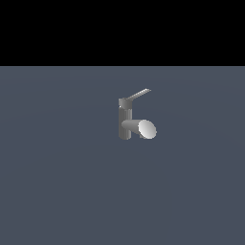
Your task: Turn on the faucet by rotating a designated handle.
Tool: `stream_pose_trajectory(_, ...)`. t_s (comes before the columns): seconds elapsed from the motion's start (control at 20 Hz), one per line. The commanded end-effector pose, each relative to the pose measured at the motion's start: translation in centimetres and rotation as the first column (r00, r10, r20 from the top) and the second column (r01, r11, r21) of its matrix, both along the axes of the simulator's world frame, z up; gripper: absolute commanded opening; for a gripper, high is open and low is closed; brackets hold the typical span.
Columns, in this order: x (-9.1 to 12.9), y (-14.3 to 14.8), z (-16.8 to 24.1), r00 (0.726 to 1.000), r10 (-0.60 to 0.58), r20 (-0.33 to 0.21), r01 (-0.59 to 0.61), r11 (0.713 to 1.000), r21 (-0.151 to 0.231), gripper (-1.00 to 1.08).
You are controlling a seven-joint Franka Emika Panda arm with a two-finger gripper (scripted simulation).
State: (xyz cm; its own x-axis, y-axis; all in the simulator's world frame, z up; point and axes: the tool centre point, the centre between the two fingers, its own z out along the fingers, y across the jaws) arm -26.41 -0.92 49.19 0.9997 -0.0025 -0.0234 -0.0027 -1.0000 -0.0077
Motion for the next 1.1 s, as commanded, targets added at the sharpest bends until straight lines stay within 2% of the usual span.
stream_pose_trajectory(0.0, 0.0, 0.0, 0.0, 1.000, 0.000, 0.000, 0.000, 1.000, 0.000, -1.00)
stream_pose_trajectory(0.3, 0.5, 0.3, -0.5, 1.000, -0.021, 0.000, 0.021, 1.000, 0.000, -1.00)
stream_pose_trajectory(0.55, 1.8, 1.0, -1.6, 0.997, -0.072, 0.000, 0.072, 0.997, 0.000, -1.00)
stream_pose_trajectory(0.8, 3.9, 2.0, -3.5, 0.988, -0.154, 0.001, 0.154, 0.988, -0.001, -1.00)
stream_pose_trajectory(1.05, 6.8, 3.0, -6.0, 0.965, -0.261, 0.002, 0.261, 0.965, -0.001, -1.00)
